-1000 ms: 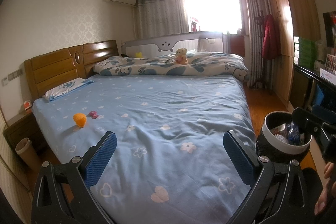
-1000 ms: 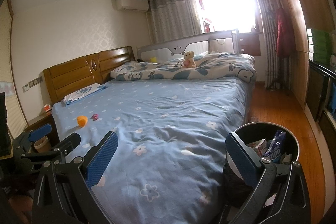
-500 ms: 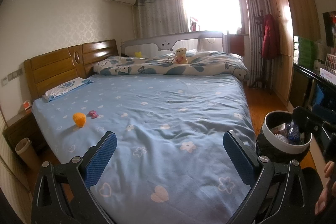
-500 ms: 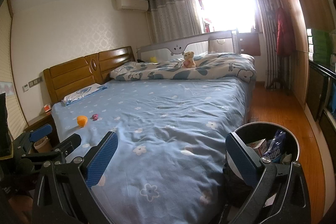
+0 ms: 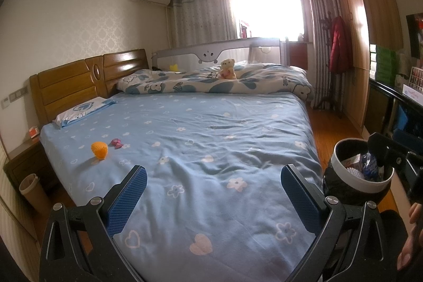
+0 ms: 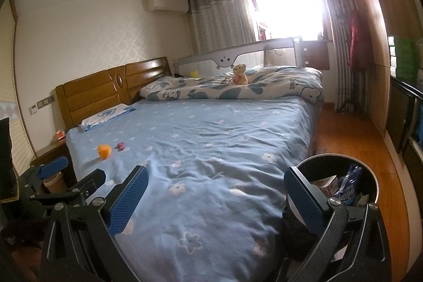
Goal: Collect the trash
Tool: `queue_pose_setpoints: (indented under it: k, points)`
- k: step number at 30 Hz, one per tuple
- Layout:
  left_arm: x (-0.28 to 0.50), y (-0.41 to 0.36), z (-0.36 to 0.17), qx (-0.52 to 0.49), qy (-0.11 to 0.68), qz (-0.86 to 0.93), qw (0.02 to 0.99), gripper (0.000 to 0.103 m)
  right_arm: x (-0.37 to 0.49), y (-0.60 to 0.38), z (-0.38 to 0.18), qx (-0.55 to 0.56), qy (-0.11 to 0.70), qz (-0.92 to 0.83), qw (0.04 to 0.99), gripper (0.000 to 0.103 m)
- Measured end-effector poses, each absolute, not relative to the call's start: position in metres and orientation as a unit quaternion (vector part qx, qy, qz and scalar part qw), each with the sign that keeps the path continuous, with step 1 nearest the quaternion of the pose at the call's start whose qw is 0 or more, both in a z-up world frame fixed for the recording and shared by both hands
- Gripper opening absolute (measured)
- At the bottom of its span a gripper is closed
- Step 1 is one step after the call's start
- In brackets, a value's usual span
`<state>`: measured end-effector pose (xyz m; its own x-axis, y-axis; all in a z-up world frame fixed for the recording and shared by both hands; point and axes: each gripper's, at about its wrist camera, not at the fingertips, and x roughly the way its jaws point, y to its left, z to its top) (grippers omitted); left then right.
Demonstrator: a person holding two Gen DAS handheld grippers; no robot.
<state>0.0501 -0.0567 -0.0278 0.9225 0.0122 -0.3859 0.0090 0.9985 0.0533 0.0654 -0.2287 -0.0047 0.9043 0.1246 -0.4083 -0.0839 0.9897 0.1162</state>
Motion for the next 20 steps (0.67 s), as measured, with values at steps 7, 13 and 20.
queue_pose_setpoints:
  k: [7,13,20]
  points:
    - [0.058,-0.056,-0.035,0.027,0.202,-0.003,0.979,0.102,0.069,-0.226,-0.005,0.047,0.216,0.054,0.974,0.103]
    - [0.065,-0.053,-0.036,0.026,0.206,-0.004,0.978,0.102,0.073,-0.226,-0.007,0.047,0.222,0.055,0.972,0.103]
    - [0.073,-0.048,-0.039,0.017,0.212,-0.007,0.977,0.102,0.083,-0.226,-0.01,0.047,0.235,0.057,0.969,0.103]
